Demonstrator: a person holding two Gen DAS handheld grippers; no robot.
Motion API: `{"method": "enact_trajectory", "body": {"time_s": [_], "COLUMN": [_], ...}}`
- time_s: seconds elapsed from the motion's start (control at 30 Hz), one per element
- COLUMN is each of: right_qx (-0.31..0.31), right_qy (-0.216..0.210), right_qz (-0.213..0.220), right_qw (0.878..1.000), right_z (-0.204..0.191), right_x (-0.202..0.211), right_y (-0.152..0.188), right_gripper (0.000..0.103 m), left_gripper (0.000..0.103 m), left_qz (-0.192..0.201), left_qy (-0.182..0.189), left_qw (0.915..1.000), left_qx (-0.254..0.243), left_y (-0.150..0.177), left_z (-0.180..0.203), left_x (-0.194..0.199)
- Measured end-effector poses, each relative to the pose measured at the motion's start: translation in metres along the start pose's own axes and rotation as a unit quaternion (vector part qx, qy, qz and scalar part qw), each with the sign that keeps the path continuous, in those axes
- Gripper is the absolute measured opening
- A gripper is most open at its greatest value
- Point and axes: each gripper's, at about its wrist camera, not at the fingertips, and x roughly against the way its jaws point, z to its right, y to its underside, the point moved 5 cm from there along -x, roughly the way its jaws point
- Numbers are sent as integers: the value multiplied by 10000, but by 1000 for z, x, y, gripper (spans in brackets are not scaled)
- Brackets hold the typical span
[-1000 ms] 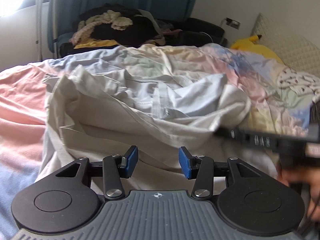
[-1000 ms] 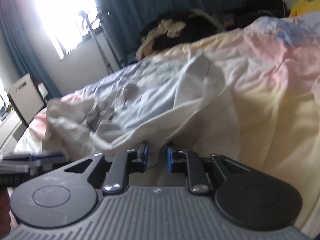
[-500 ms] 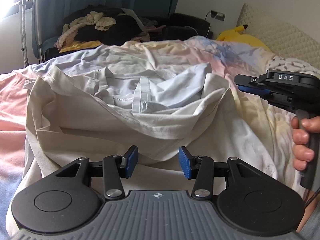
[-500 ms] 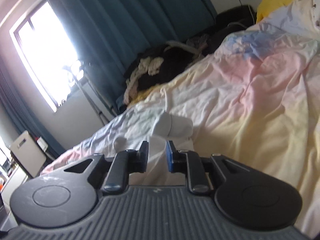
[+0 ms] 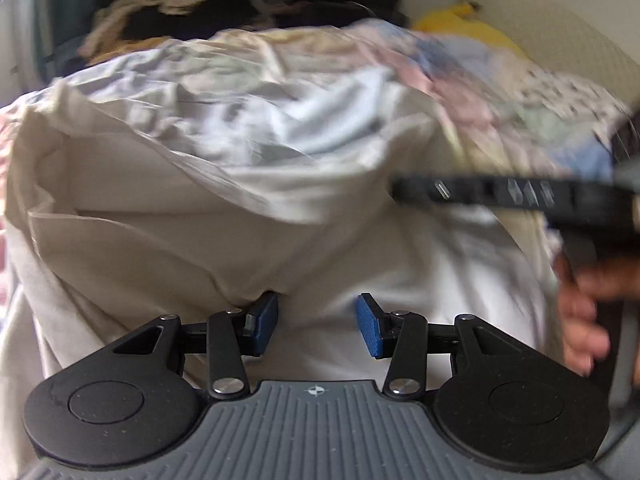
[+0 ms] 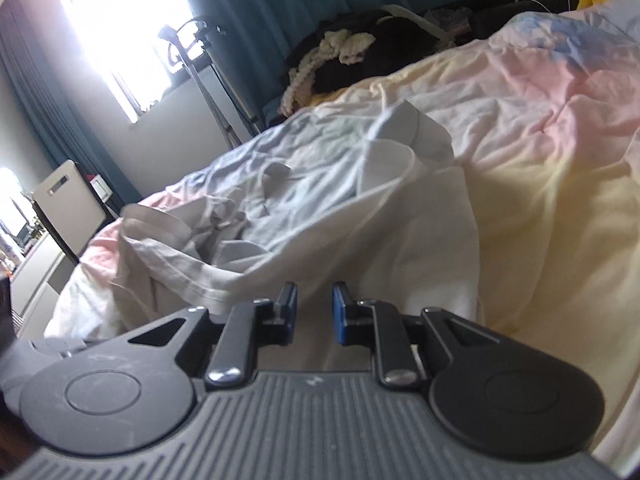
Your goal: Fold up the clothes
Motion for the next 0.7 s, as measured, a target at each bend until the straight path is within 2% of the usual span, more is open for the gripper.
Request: {"method": "enact_trajectory", "body": {"time_s": [0.13, 0.3, 0.5, 0.6, 0.7], "right_qx": [-149, -71, 187, 231, 338], "right_qy": [47, 28, -28, -171, -247], "right_qz": [120, 259, 295, 196, 30], "right_qw": [9998, 9996, 9994, 9994, 9991], "right_z": [11, 12, 6, 0, -9], "right_x": [-5, -7, -8, -7, -7], "right_y": [-3, -8, -12, -12, -7], "right_gripper": [21, 21, 21, 21, 21], "left_gripper": [48, 48, 48, 49, 49], "left_qz": [371, 853, 1009, 1029, 995], "left_qy": [-571, -1533, -1300, -1031, -921], "left_qw": [9975, 9832, 9811, 9853, 9883], "left_qx": [190, 500, 1013, 895, 702], "left_y": [-15, -35, -47, -42, -33], "left_z": [-20, -55, -67, -53, -40], "left_x": [-1, 4, 19, 26, 31]}}
